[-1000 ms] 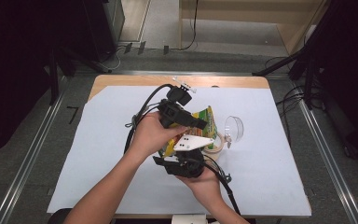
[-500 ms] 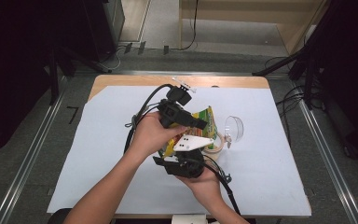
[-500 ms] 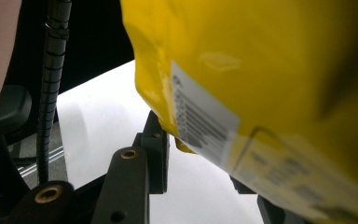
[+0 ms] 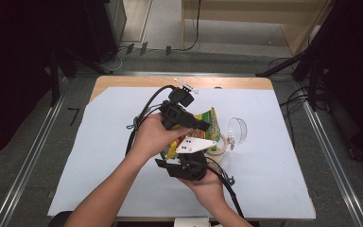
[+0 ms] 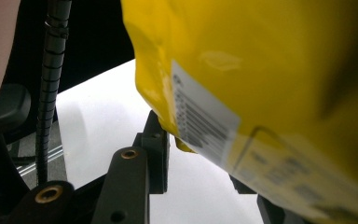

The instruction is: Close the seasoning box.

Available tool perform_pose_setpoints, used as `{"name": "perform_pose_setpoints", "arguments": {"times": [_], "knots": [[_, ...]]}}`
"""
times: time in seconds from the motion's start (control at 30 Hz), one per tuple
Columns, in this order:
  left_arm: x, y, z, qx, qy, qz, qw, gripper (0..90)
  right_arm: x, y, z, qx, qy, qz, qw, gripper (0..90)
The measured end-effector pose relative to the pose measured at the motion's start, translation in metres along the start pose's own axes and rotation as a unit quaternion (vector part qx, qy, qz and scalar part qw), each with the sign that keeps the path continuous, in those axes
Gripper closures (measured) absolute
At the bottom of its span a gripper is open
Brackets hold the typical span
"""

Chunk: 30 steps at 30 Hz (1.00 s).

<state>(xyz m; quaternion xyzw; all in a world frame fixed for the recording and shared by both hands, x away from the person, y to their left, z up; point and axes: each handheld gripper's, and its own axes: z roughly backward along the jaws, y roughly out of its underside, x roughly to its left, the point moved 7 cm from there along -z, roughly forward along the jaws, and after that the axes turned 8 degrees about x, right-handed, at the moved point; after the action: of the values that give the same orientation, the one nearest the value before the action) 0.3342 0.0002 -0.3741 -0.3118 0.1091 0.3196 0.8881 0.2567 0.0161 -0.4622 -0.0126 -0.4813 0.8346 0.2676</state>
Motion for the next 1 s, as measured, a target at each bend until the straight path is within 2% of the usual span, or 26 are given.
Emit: {"name": "perform_pose_setpoints", "arguments": {"times": [0.77, 1.0], "knots": [[-0.0013, 0.0002, 0.0009, 0.000, -0.001, -0.002, 1.0000, 71.8, 0.0007, -0.0003, 0.0004, -0.002, 0.000, 0.003, 1.0000, 65.5], [-0.0026, 0.0003, 0.0009, 0.000, -0.002, -0.004, 1.0000, 71.9, 0.0019, -0.0001, -0.0004, -0.002, -0.001, 0.016, 0.9999, 64.2]]}}
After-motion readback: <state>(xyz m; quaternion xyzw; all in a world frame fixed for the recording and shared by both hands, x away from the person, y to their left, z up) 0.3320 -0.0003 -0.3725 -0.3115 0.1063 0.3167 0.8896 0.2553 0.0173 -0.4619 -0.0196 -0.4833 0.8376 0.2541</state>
